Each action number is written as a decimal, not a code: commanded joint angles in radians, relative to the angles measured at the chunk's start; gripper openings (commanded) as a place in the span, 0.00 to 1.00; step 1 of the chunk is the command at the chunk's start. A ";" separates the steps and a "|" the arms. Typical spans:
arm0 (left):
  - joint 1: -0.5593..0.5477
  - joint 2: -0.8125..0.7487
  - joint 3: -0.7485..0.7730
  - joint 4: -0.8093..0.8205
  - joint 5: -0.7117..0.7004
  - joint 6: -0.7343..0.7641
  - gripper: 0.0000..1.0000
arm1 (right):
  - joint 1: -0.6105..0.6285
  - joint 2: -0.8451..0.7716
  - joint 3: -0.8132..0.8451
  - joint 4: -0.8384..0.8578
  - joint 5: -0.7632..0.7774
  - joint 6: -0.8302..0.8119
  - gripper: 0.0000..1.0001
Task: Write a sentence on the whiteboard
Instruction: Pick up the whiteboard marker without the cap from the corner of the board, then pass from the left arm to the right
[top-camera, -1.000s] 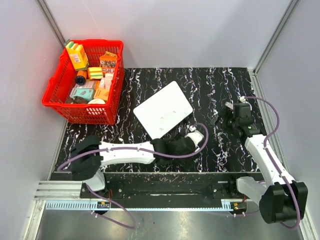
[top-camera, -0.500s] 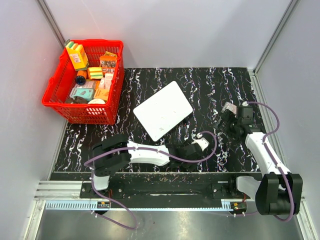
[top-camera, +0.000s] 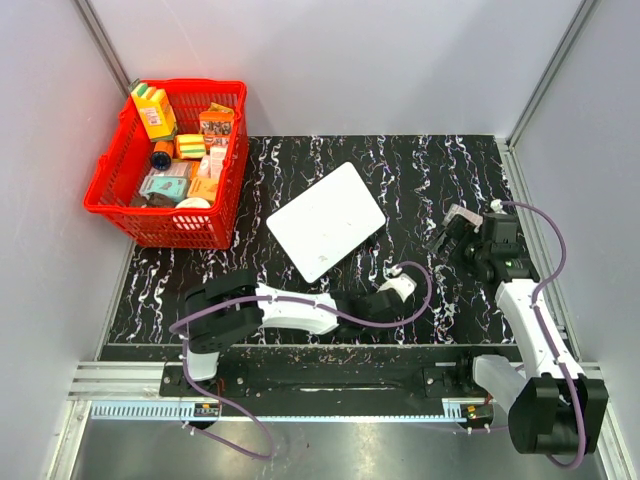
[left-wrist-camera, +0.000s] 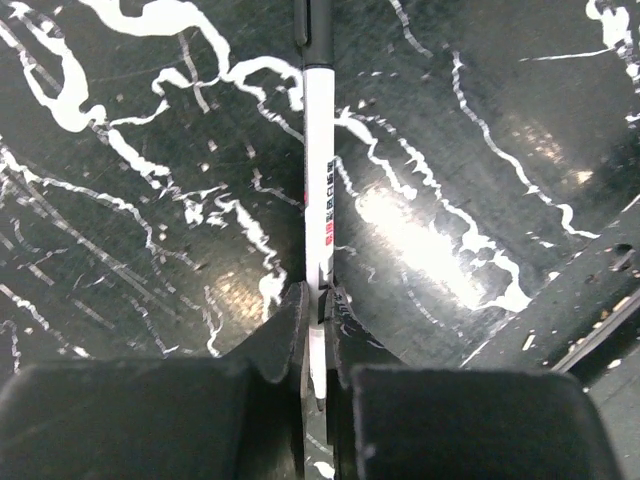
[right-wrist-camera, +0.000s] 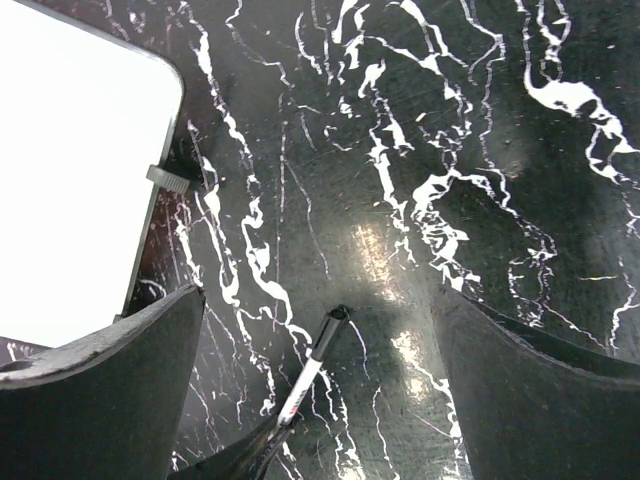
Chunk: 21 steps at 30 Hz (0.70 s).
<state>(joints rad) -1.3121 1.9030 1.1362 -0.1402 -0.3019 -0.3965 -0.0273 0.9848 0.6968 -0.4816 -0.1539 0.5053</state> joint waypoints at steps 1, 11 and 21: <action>0.011 -0.076 -0.044 -0.067 -0.065 -0.028 0.00 | -0.003 -0.050 -0.014 0.061 -0.066 -0.022 1.00; 0.180 -0.392 -0.095 -0.102 0.053 -0.025 0.00 | -0.003 -0.084 -0.023 0.201 -0.403 -0.031 1.00; 0.474 -0.775 -0.187 -0.151 0.389 -0.067 0.00 | 0.119 -0.054 0.006 0.412 -0.655 0.071 0.97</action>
<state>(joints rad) -0.9451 1.2625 1.0000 -0.2848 -0.1078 -0.4313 0.0010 0.9184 0.6701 -0.2138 -0.6758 0.5217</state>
